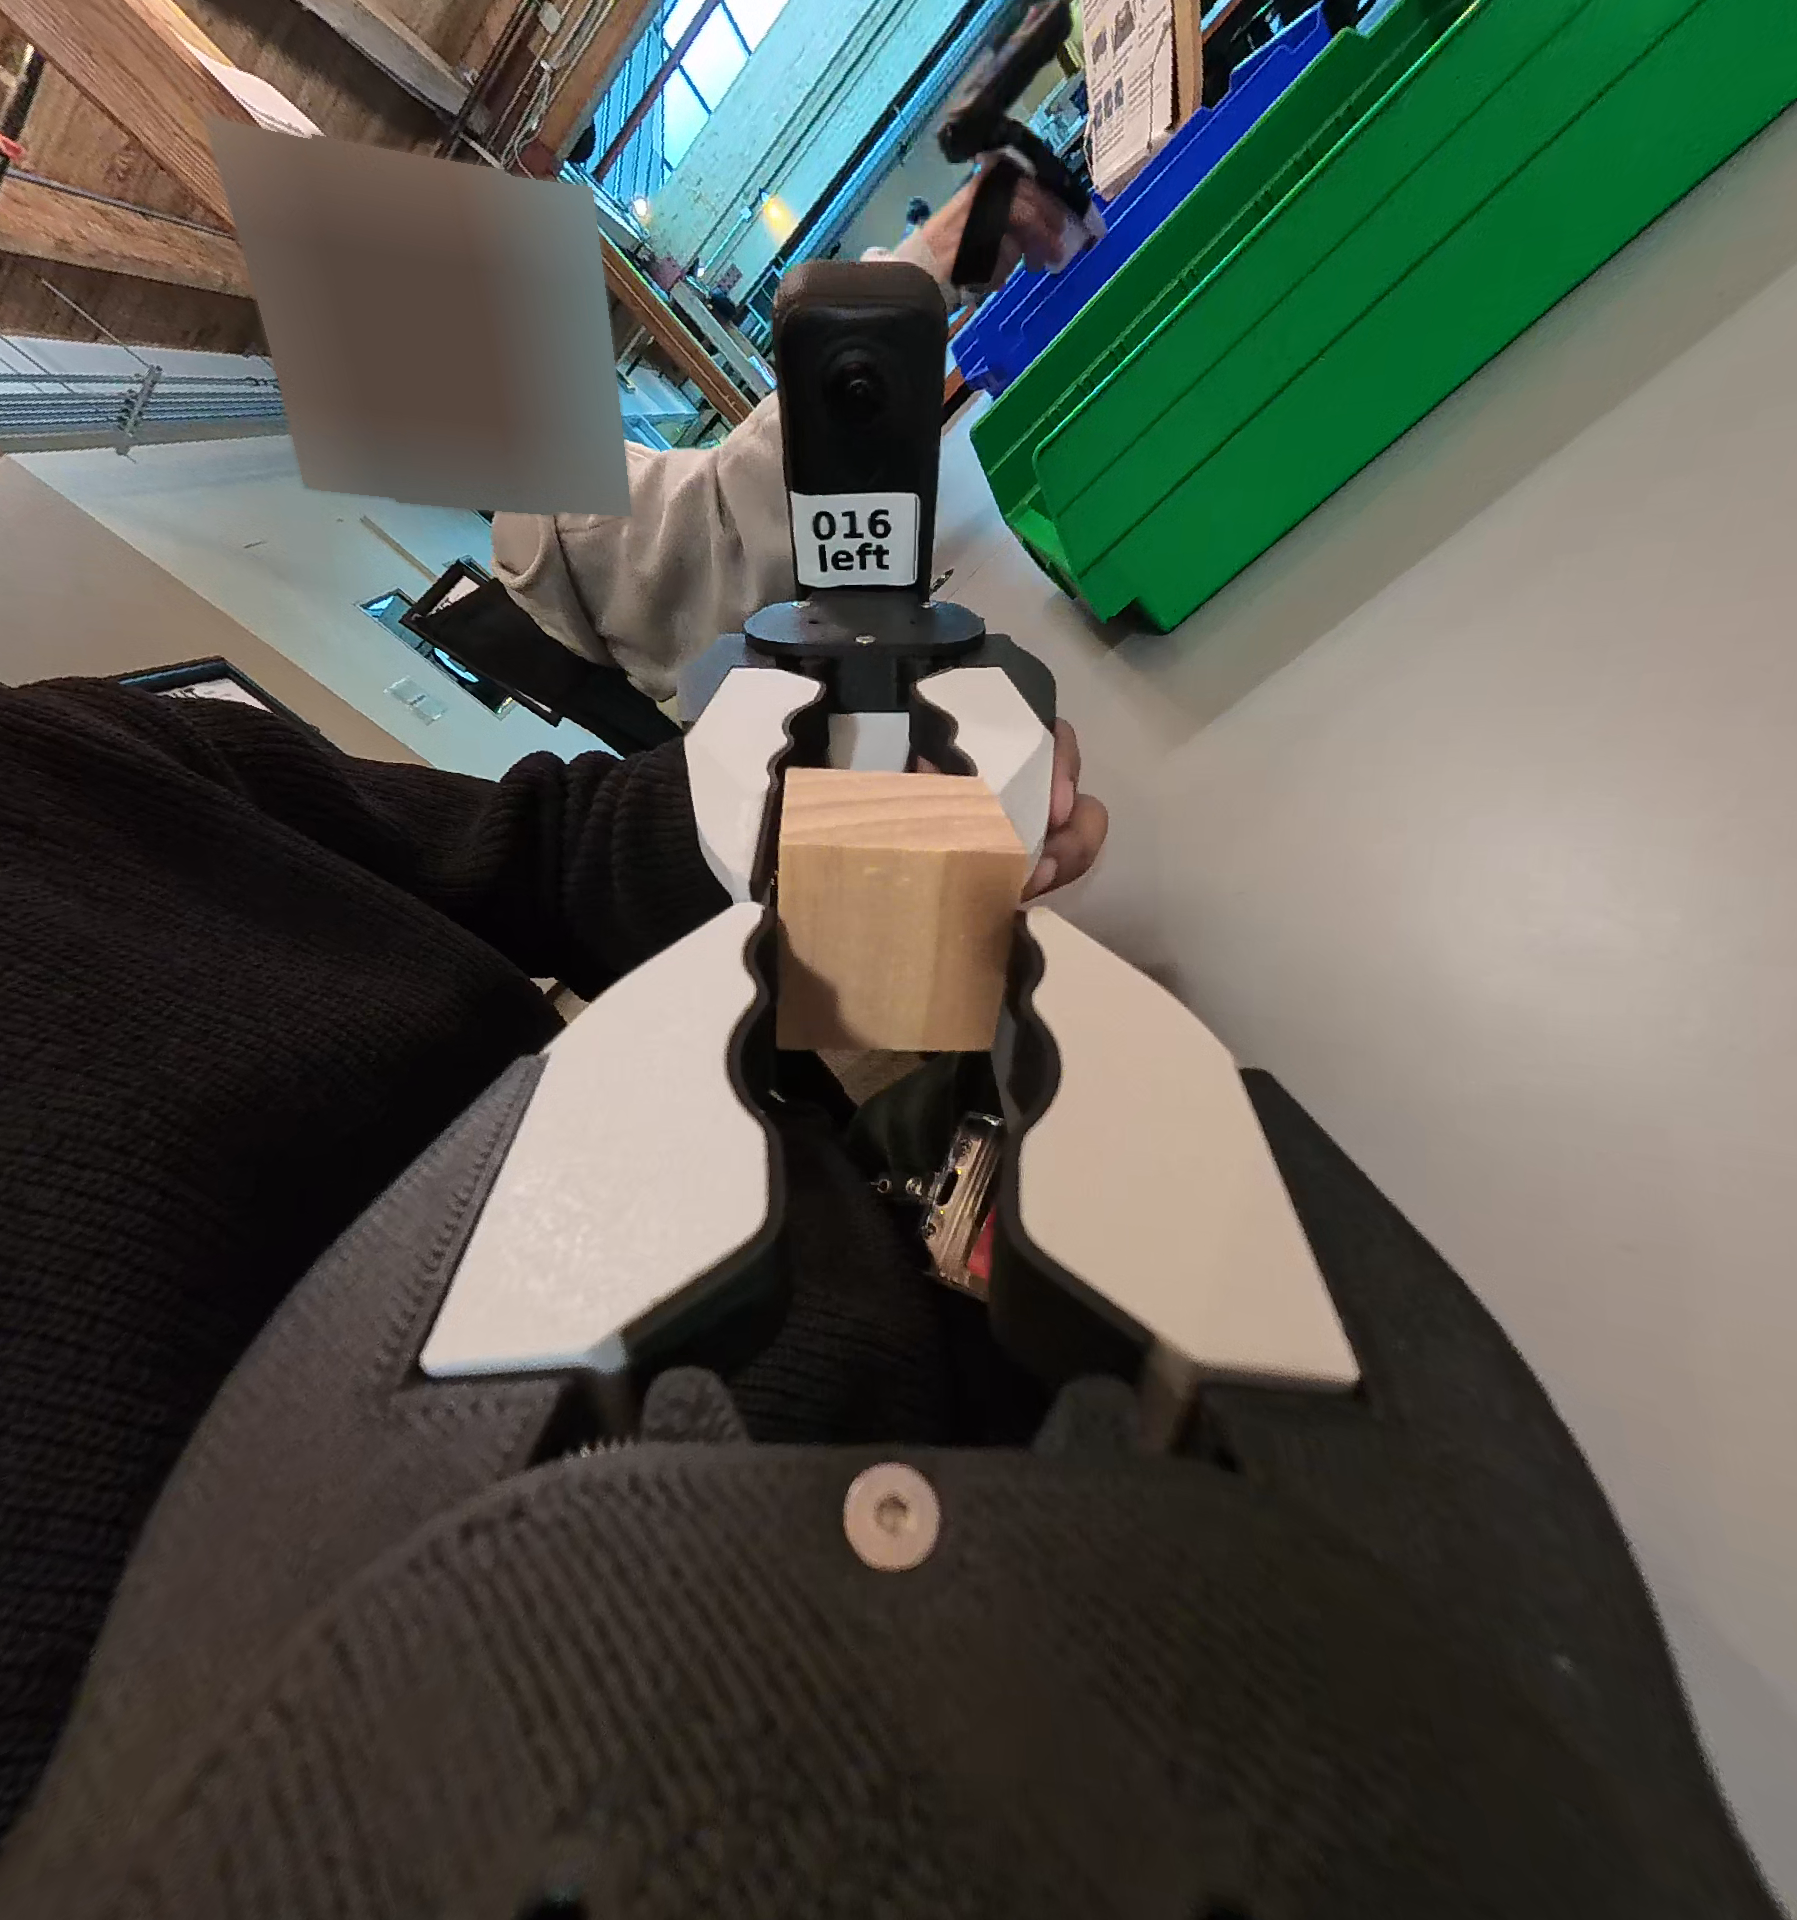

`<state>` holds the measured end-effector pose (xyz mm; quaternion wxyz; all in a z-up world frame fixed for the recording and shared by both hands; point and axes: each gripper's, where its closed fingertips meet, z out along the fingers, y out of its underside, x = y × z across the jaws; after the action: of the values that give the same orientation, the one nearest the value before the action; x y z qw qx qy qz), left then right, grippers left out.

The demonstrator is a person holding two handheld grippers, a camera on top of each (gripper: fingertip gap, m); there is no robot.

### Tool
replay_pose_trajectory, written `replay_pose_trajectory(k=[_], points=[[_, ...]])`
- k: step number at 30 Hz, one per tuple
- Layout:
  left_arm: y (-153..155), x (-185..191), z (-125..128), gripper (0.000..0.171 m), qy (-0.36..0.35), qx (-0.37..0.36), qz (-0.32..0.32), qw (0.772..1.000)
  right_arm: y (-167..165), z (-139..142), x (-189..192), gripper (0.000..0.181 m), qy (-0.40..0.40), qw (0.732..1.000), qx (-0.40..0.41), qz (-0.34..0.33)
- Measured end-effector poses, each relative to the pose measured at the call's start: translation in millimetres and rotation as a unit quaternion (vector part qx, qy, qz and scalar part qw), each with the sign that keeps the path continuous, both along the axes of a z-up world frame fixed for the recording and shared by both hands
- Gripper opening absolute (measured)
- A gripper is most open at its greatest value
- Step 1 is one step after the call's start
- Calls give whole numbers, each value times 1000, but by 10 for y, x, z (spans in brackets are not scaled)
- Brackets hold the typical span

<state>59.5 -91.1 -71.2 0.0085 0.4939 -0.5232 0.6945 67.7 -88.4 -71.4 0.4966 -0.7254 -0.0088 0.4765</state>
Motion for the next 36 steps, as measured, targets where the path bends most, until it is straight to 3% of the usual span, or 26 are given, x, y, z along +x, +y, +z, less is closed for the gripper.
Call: replay_pose_trajectory(k=[30, 33, 36], points=[[75, 26, 31, 44, -2, -17, 13, 1000, 8, 25, 55, 43, 4, 1000, -2, -13], [143, 42, 76, 45, -9, -29, 30, 999, 11, 202, 282, 43, 8, 998, 0, -61], [220, 53, 81, 45, 6, -63, 36, 997, -91, 635, 854, 43, 15, 988, 28, -148]])
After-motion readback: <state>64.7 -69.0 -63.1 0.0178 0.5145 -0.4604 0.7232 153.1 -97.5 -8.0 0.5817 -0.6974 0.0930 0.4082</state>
